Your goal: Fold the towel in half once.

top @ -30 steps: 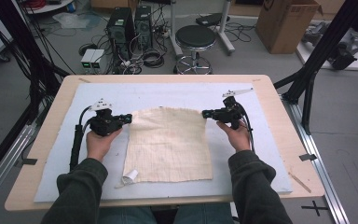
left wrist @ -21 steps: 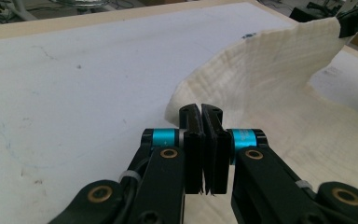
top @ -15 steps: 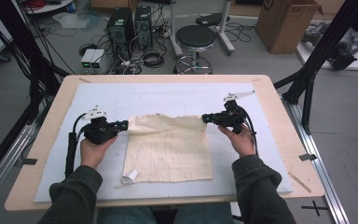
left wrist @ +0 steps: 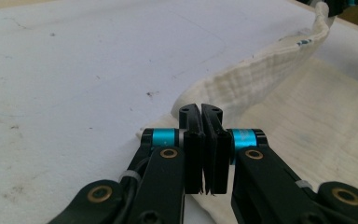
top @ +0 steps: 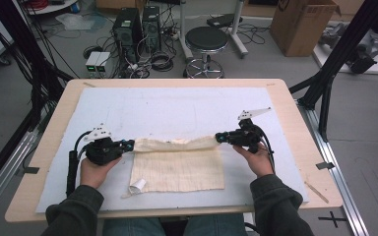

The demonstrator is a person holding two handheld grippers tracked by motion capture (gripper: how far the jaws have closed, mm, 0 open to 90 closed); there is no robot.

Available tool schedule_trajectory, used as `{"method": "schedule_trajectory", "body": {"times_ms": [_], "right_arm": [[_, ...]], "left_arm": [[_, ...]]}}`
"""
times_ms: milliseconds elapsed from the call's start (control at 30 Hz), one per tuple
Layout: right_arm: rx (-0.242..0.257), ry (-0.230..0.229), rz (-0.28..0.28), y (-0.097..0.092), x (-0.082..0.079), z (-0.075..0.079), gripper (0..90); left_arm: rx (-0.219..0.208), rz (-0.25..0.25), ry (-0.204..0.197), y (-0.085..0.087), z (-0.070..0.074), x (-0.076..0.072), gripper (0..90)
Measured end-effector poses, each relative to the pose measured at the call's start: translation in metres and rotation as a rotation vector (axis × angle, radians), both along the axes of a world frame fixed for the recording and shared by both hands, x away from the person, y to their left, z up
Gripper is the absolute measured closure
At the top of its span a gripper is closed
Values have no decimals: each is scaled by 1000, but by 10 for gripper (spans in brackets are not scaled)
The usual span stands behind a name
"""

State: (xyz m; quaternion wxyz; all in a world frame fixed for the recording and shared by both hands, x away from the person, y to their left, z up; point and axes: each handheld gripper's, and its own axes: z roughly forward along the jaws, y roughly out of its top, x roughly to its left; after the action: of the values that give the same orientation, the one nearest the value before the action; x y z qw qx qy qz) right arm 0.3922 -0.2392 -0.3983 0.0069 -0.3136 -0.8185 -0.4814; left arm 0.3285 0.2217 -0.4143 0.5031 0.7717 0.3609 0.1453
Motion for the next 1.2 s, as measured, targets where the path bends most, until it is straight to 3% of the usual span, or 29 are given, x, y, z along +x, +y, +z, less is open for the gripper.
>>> {"method": "schedule_trajectory", "body": {"times_ms": [267, 467, 1200], "right_arm": [[-7, 6, 6, -5, -14, -7, 858], [-11, 5, 19, -6, -24, -12, 858], [-47, 9, 68, -4, -58, -19, 857]], "left_arm": [[45, -42, -13, -6, 3, -14, 871], [68, -54, 7, -4, -8, -24, 871], [63, -142, 11, 5, -20, -57, 867]]}}
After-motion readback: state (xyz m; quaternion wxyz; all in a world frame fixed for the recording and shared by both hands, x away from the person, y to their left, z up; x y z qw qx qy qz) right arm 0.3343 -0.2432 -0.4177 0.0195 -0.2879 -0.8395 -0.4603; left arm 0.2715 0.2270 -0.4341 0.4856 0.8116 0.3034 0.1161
